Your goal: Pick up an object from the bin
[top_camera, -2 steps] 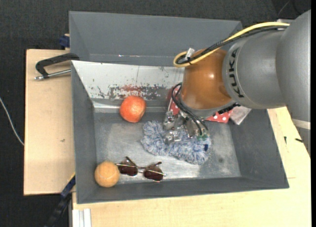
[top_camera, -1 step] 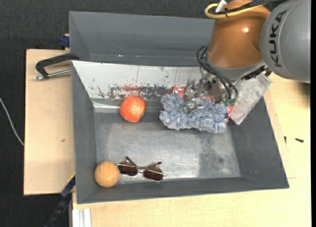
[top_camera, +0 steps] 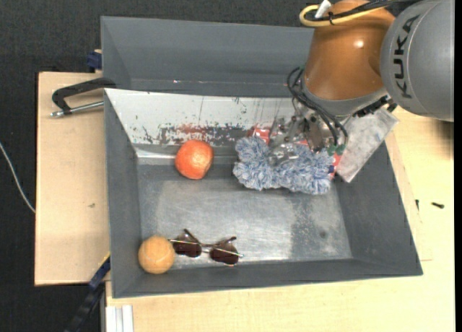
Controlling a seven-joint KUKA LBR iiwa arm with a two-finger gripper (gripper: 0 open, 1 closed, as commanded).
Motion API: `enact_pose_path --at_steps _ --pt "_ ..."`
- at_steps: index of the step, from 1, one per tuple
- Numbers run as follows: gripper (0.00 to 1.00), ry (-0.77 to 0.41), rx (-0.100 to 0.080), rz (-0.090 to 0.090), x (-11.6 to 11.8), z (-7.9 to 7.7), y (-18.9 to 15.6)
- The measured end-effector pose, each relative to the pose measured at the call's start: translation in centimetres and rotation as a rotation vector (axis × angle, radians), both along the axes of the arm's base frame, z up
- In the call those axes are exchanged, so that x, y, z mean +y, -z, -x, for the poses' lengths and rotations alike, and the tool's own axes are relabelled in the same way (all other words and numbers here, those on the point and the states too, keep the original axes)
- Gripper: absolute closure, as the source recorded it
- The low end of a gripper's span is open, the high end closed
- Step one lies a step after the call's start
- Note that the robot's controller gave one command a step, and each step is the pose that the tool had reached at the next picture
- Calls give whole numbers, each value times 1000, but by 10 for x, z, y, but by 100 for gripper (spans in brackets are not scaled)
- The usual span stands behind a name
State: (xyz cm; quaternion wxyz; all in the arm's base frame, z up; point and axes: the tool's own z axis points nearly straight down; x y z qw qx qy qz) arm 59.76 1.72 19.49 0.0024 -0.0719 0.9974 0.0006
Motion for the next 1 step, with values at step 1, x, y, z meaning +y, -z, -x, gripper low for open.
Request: enact_pose_path --at_steps 1 --pt "100 -68 5 0 -6 2 -37"
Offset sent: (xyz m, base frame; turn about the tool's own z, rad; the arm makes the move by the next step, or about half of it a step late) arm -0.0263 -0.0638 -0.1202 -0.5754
